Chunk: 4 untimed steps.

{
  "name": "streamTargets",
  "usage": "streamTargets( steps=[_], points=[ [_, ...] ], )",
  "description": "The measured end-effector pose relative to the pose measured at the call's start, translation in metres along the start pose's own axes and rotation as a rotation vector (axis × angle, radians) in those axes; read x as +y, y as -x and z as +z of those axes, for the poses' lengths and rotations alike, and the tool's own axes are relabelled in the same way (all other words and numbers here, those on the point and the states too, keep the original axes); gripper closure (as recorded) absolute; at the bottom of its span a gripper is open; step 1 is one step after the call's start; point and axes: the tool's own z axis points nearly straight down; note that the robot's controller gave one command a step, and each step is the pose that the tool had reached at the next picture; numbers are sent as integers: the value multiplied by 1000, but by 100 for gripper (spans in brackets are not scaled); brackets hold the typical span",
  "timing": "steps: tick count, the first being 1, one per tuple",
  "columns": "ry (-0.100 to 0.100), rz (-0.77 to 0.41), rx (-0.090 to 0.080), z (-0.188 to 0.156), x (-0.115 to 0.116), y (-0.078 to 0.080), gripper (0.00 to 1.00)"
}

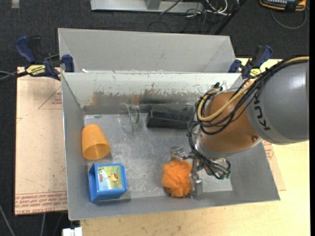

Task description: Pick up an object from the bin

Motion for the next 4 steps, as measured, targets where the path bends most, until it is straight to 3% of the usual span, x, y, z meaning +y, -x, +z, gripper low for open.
streamTargets(
  steps=[1,3,4],
  points=[
    [2,63,1,19,0,12,100],
    [2,63,2,18,0,11,100],
    [1,21,-2,-14,0,3,100]
  ],
)
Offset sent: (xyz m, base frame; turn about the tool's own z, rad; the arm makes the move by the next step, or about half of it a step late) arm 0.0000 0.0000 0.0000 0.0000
